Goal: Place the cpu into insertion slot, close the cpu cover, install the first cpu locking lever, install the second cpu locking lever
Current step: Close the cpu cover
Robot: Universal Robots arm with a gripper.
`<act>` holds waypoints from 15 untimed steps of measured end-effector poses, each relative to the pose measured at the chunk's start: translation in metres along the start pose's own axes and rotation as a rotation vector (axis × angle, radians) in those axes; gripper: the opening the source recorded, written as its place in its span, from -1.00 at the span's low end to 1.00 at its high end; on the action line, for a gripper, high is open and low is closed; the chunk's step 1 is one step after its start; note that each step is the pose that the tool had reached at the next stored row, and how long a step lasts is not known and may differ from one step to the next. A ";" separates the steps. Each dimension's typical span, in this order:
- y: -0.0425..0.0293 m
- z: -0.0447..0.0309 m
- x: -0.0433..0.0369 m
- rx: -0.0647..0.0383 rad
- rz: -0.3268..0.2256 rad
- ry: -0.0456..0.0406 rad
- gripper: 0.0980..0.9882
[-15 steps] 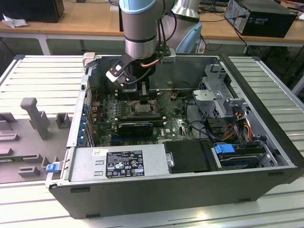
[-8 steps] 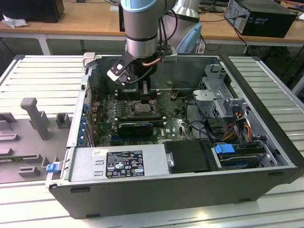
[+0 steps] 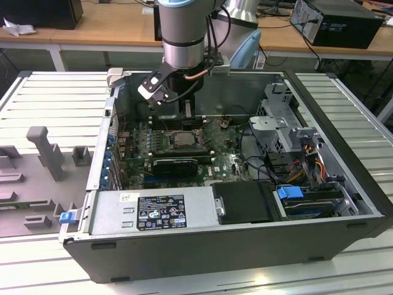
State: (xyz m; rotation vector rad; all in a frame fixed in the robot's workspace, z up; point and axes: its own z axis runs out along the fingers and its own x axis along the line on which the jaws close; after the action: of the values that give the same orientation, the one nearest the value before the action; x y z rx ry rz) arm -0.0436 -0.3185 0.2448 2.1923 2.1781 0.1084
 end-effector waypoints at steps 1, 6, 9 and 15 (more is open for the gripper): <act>0.0002 -0.0026 0.0000 0.000 0.000 0.0000 -0.98; 0.0127 -0.0065 0.0002 0.008 0.000 -0.0001 -0.98; 0.0196 -0.0060 0.0002 0.011 0.000 -0.0002 -0.98; 0.0290 -0.0042 -0.0007 0.013 0.001 0.0000 -0.98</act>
State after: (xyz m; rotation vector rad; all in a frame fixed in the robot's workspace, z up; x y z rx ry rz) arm -0.0150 -0.3195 0.2514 2.1995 2.1844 0.0948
